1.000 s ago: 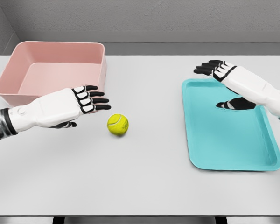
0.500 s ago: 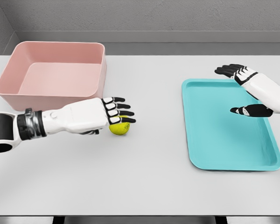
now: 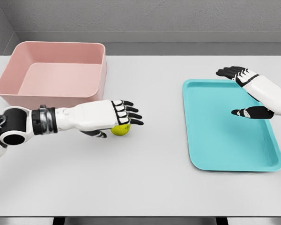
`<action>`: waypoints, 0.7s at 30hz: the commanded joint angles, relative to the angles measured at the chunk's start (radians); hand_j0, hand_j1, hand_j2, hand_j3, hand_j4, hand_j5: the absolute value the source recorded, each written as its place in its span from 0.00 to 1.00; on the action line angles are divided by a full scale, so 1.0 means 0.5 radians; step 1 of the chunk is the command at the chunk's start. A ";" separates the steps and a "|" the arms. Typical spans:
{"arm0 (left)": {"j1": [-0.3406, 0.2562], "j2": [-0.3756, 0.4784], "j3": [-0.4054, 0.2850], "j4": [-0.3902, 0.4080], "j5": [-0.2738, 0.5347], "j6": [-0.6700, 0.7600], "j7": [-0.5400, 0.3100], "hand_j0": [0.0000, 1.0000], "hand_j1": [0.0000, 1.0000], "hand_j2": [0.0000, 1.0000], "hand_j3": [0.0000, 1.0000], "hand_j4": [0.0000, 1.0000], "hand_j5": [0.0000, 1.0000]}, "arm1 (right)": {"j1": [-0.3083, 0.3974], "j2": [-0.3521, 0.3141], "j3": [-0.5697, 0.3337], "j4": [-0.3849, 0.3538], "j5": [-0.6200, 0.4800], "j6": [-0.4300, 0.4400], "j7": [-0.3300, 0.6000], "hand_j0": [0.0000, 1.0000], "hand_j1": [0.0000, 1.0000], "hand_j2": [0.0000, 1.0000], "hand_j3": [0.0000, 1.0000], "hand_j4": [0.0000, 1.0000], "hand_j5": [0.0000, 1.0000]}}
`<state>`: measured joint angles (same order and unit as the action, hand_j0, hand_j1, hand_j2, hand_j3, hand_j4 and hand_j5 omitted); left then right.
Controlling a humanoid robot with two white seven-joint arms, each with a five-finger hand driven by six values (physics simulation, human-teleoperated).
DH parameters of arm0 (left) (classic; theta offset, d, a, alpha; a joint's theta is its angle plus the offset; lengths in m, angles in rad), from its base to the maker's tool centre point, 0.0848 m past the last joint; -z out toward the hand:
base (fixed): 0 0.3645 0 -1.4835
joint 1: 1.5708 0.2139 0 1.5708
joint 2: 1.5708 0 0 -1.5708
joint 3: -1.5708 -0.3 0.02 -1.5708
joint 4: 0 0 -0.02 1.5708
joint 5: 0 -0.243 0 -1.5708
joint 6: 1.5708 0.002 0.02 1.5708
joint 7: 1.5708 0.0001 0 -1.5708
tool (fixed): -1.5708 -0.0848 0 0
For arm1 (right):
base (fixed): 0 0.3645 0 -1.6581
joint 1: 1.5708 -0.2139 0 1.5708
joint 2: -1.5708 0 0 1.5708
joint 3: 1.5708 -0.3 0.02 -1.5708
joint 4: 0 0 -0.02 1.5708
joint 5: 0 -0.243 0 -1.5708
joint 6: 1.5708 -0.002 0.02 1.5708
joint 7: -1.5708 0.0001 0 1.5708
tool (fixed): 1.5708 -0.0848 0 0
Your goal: Put the tennis from the blue tray into the pink basket with both arms
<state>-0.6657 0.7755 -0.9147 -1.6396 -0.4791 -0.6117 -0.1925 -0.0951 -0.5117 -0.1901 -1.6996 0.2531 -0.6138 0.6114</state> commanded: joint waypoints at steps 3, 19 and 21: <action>-0.058 -0.069 -0.076 0.141 0.056 0.002 -0.005 1.00 1.00 1.00 1.00 1.00 1.00 | 0.000 -0.001 0.000 0.000 -0.015 0.006 -0.001 1.00 1.00 1.00 1.00 1.00 1.00; -0.089 -0.118 -0.134 0.306 0.056 0.002 -0.011 1.00 1.00 1.00 1.00 1.00 1.00 | 0.018 -0.001 -0.031 -0.003 -0.018 0.006 -0.001 1.00 1.00 1.00 1.00 1.00 1.00; -0.095 -0.121 -0.146 0.328 0.056 0.002 -0.011 1.00 1.00 1.00 1.00 1.00 1.00 | 0.018 -0.001 -0.031 -0.003 -0.021 0.006 -0.001 1.00 1.00 1.00 1.00 1.00 1.00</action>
<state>-0.7133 0.7147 -0.9832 -1.4869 -0.4575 -0.6118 -0.1979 -0.0859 -0.5117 -0.2045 -1.6998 0.2512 -0.6138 0.6114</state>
